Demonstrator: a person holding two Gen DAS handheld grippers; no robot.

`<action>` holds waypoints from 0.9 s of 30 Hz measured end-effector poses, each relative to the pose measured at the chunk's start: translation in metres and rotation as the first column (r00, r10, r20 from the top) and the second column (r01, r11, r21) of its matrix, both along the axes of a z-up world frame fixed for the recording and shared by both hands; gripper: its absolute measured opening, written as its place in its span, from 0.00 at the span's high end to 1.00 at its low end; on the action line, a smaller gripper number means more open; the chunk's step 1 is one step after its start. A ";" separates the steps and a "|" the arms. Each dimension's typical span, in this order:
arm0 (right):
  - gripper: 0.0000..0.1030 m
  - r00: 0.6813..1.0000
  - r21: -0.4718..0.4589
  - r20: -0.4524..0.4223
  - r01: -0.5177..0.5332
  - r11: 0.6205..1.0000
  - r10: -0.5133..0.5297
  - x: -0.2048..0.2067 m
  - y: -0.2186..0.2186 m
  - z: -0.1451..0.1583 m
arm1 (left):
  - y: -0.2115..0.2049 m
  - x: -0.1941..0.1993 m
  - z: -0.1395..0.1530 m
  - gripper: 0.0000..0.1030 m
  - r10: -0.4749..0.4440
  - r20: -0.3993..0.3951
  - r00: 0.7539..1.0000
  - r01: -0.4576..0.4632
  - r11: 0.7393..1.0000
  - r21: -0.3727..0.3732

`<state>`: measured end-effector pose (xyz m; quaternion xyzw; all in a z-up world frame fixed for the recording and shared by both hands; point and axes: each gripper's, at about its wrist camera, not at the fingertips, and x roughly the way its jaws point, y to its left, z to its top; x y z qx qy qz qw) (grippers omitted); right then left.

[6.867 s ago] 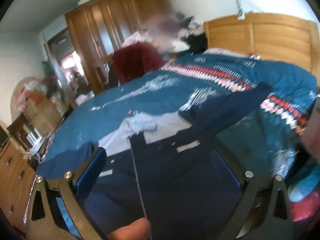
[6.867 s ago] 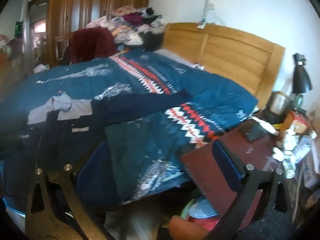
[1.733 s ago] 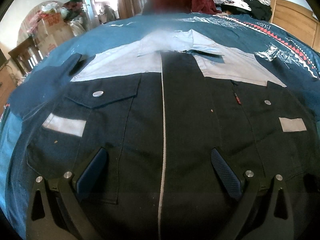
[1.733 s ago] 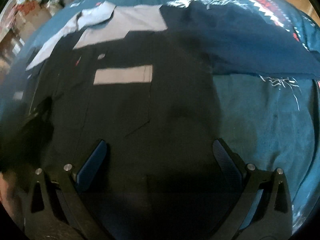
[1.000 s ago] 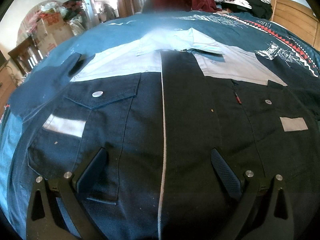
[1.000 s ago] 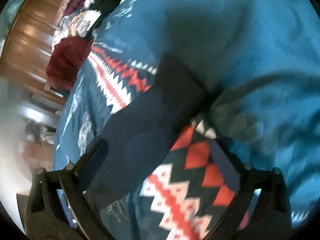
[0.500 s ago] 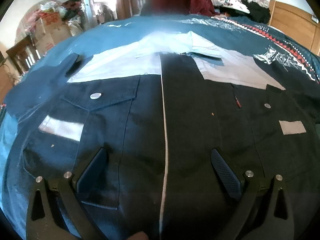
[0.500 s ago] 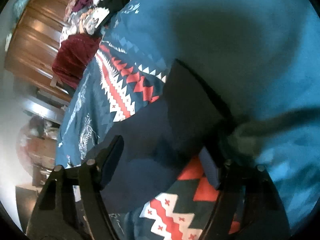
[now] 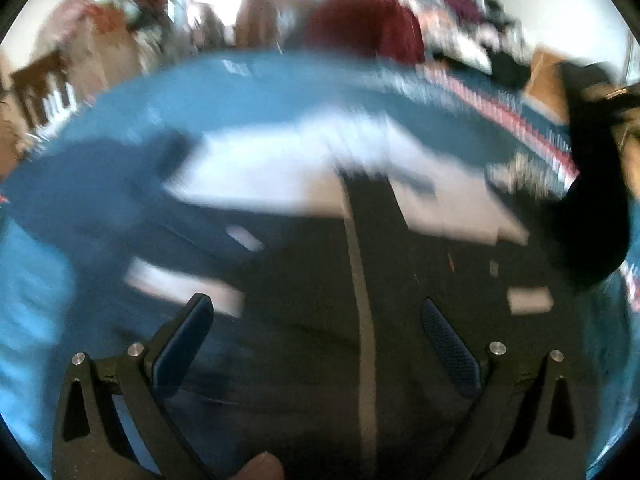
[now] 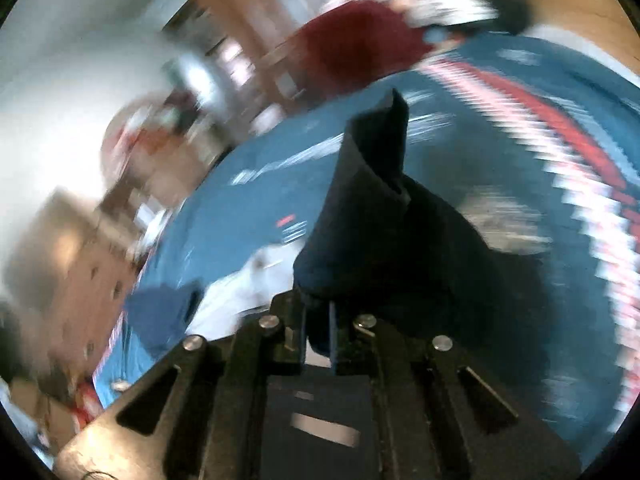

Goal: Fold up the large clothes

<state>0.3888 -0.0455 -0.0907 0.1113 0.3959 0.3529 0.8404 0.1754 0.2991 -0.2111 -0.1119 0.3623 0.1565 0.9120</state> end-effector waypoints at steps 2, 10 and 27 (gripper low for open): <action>0.92 0.996 0.002 -0.049 -0.080 0.997 0.080 -0.001 0.074 -0.023 | 0.034 -0.022 0.028 0.00 0.066 0.056 0.996 -0.068 0.996 0.050; 0.88 0.952 -0.091 -0.228 -0.230 0.969 0.204 -0.032 0.243 -0.147 | 0.161 -0.078 0.054 0.00 0.281 0.066 0.957 -0.287 0.952 0.105; 0.21 0.944 -0.342 0.032 -0.298 0.891 0.328 -0.065 0.256 -0.108 | 0.258 -0.121 0.018 0.00 0.417 -0.052 0.907 -0.414 0.908 0.062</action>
